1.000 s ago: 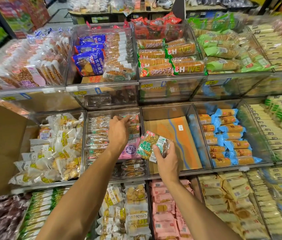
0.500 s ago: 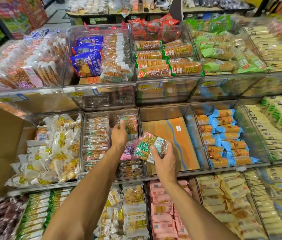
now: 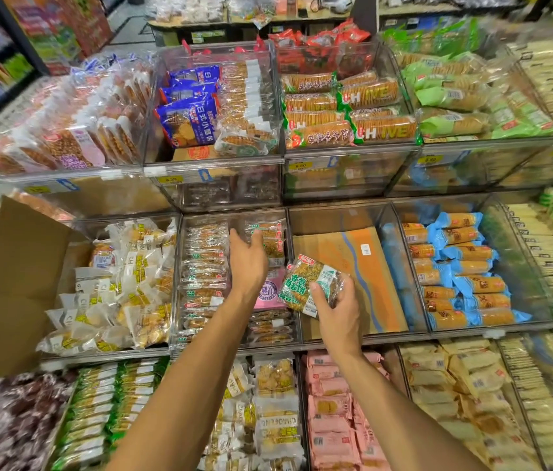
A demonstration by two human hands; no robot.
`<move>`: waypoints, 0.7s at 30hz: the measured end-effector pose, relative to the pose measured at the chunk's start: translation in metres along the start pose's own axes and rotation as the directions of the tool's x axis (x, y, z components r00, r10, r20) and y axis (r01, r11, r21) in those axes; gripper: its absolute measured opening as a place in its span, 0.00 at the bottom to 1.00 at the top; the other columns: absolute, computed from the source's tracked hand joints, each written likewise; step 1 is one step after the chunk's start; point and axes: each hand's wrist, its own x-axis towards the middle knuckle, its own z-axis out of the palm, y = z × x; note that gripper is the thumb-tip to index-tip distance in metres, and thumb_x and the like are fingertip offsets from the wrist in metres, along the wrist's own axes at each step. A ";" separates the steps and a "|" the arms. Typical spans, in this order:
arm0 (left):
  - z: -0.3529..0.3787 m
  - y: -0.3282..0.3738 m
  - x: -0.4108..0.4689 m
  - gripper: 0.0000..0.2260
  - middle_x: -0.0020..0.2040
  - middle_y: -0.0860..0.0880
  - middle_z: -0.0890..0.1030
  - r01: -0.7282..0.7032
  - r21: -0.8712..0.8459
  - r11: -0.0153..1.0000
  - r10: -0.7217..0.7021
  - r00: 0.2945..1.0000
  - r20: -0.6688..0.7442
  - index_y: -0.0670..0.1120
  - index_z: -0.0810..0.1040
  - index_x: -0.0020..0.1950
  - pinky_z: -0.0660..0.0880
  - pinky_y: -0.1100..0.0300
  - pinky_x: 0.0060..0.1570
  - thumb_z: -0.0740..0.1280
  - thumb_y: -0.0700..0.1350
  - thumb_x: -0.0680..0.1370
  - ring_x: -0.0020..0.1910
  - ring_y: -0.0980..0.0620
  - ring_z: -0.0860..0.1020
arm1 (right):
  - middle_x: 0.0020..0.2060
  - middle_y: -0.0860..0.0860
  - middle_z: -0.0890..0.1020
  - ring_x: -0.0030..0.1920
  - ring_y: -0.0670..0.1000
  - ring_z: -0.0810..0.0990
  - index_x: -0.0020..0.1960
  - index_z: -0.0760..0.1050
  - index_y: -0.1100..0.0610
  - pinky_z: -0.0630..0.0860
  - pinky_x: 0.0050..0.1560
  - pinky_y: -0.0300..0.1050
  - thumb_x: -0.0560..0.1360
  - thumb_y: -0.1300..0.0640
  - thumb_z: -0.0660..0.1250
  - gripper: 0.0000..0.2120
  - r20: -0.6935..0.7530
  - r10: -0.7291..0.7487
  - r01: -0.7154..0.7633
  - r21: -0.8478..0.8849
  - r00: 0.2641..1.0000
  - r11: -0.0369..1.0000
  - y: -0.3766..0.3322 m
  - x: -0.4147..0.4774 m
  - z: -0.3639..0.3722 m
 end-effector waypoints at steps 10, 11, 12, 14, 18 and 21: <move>-0.030 -0.006 -0.068 0.18 0.61 0.45 0.81 -0.061 0.067 0.996 0.018 0.859 0.512 0.44 0.78 0.62 0.84 0.59 0.46 0.66 0.57 0.83 0.55 0.52 0.82 | 0.67 0.49 0.78 0.65 0.53 0.78 0.77 0.63 0.45 0.77 0.63 0.58 0.77 0.28 0.62 0.35 0.065 -0.043 0.046 -0.050 0.997 0.998 0.007 -0.002 0.002; -0.030 -0.006 -0.067 0.17 0.59 0.44 0.82 -0.042 0.062 0.997 0.004 0.858 0.513 0.43 0.78 0.61 0.84 0.59 0.46 0.69 0.55 0.82 0.54 0.52 0.83 | 0.70 0.49 0.77 0.68 0.54 0.77 0.78 0.62 0.44 0.76 0.65 0.59 0.77 0.28 0.62 0.35 0.085 -0.058 0.063 -0.059 0.995 0.996 0.005 -0.002 0.000; -0.031 -0.007 -0.067 0.16 0.57 0.45 0.83 -0.004 0.051 0.999 -0.022 0.857 0.515 0.42 0.78 0.61 0.84 0.59 0.45 0.70 0.54 0.82 0.51 0.52 0.84 | 0.73 0.50 0.75 0.71 0.54 0.75 0.80 0.60 0.45 0.74 0.68 0.59 0.78 0.30 0.63 0.36 0.106 -0.060 0.068 -0.068 0.993 0.995 0.004 -0.002 -0.001; -0.034 -0.005 -0.069 0.16 0.53 0.46 0.84 0.079 0.001 0.997 -0.068 0.853 0.517 0.37 0.78 0.62 0.84 0.60 0.43 0.71 0.49 0.82 0.45 0.57 0.85 | 0.75 0.50 0.73 0.72 0.54 0.73 0.82 0.59 0.46 0.72 0.70 0.57 0.80 0.32 0.62 0.35 0.132 -0.055 0.065 -0.072 0.990 0.995 0.003 -0.004 -0.004; -0.049 -0.001 -0.063 0.14 0.55 0.45 0.86 0.156 -0.005 0.988 -0.136 0.874 0.467 0.36 0.80 0.59 0.83 0.58 0.41 0.73 0.46 0.80 0.45 0.52 0.86 | 0.57 0.47 0.84 0.54 0.48 0.83 0.79 0.64 0.43 0.80 0.55 0.55 0.82 0.31 0.53 0.30 0.103 -0.043 0.043 0.002 0.994 0.999 0.004 -0.005 -0.003; -0.069 0.012 -0.041 0.13 0.54 0.44 0.86 0.101 0.007 0.995 -0.095 0.908 0.408 0.41 0.79 0.61 0.83 0.57 0.38 0.72 0.45 0.80 0.44 0.48 0.87 | 0.40 0.46 0.85 0.40 0.45 0.84 0.73 0.69 0.46 0.83 0.45 0.54 0.84 0.37 0.56 0.22 0.118 -0.029 0.020 0.071 0.993 0.997 0.008 -0.002 -0.001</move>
